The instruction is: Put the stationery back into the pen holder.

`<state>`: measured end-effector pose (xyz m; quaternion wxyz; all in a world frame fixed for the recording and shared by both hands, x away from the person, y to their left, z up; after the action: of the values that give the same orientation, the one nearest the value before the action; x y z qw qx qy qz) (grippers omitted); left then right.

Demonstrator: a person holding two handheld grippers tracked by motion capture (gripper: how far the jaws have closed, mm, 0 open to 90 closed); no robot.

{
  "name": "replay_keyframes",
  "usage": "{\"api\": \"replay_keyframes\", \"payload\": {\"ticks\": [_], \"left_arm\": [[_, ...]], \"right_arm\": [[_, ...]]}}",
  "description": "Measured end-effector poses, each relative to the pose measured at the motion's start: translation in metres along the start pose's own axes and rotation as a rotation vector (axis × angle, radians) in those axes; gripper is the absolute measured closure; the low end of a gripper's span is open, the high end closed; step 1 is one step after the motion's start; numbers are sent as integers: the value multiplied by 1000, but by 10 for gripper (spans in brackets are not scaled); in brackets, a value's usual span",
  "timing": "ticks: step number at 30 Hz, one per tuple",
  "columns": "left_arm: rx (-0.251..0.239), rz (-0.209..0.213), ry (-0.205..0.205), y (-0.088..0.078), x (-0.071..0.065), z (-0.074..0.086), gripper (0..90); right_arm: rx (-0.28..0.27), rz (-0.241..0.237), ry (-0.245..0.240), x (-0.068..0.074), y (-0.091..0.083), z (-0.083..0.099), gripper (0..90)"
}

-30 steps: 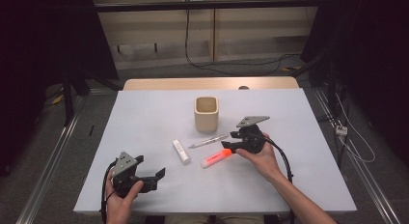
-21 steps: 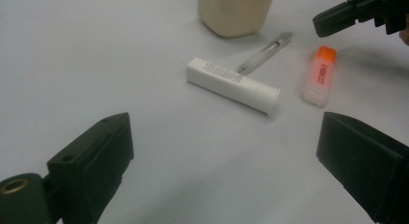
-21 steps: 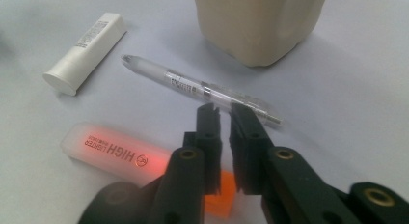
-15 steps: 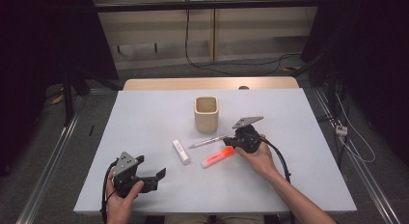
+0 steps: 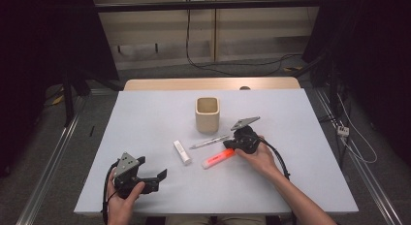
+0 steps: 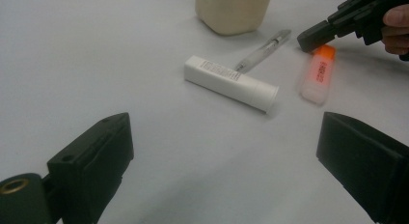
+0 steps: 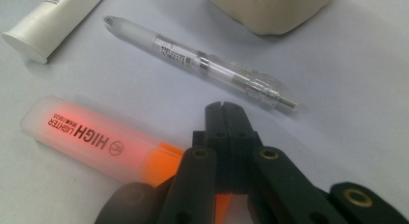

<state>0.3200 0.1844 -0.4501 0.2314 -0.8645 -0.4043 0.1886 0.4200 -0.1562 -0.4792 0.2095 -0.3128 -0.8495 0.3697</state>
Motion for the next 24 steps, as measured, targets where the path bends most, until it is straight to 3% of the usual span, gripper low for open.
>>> {"api": "replay_keyframes", "payload": {"ticks": [5,8,15,24], "left_arm": [[-1,7,-8,1,0,1,57],[0,8,-5,0,1,0,57],[-3,9,-8,1,1,0,57],[0,9,-10,1,1,0,57]], "right_arm": [[11,16,-14,3,-1,0,900],[27,3,-4,2,-4,1,900],[71,-5,-33,4,-13,7,900],[94,-51,-56,8,-21,15,900]]}}
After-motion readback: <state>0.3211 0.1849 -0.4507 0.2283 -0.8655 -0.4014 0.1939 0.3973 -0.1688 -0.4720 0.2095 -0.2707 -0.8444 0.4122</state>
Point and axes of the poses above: each handheld gripper's, and its own axes: y roughly forward along the jaws, z roughly out of its underside, x roughly to its left, the point moved 3 cm from there along y, roughly forward along the jaws, and after that the axes turned 4 degrees about x, right-handed, at the moved point
